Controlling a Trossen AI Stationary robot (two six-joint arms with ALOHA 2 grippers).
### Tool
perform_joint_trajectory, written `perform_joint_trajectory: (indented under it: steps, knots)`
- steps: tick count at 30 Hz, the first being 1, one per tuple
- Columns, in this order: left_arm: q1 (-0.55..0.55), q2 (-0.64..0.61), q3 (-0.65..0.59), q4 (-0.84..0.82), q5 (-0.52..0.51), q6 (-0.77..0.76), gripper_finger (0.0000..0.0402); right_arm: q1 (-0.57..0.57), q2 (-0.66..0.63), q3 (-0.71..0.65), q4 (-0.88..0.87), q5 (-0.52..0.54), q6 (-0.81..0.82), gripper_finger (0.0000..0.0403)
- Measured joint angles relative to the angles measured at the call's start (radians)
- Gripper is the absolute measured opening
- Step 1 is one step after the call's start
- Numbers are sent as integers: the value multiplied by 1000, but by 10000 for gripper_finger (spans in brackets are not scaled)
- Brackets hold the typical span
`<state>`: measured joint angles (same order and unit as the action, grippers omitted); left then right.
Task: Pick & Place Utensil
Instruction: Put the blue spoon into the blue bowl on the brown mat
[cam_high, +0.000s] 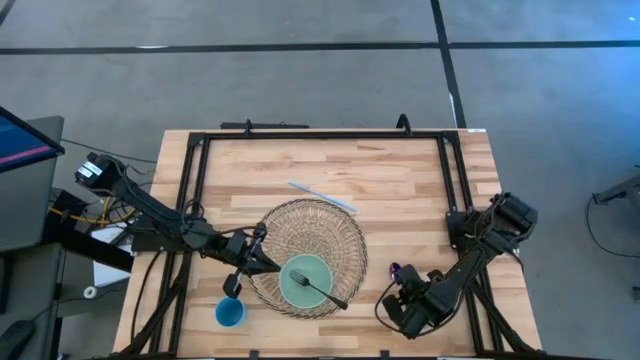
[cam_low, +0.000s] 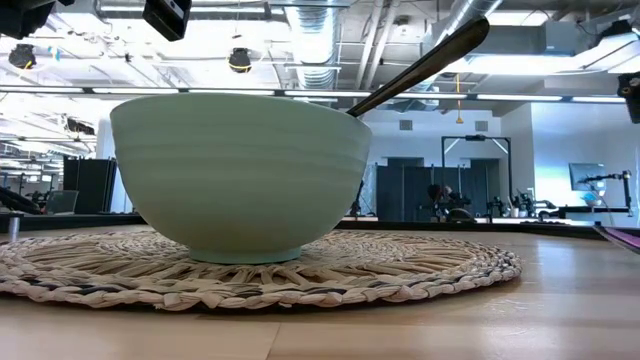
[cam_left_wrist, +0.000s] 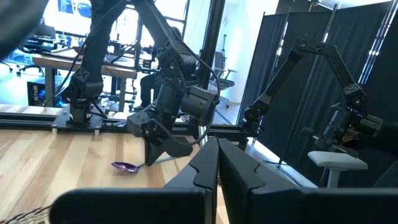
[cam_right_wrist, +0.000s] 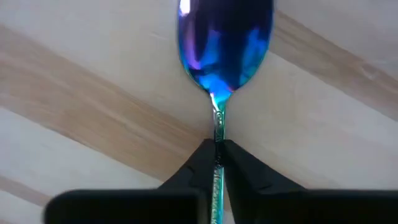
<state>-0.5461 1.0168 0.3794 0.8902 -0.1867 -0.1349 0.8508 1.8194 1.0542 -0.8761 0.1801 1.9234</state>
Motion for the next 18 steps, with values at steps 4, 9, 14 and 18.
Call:
perform_joint_trajectory:
  steps: [4,9,14,18]
  knots:
    - [0,0,0,0,0,0,12,-18,-1,1,-1,-48,-46,15]
    - [0,0,0,-24,0,0,12,-38,-1,36,-4,-108,-112,19]
    - [-3,19,0,-53,0,-4,12,-64,-1,111,-6,-108,-210,5]
    - [-5,62,1,-53,2,-39,12,-86,-1,191,-8,-105,-269,12]
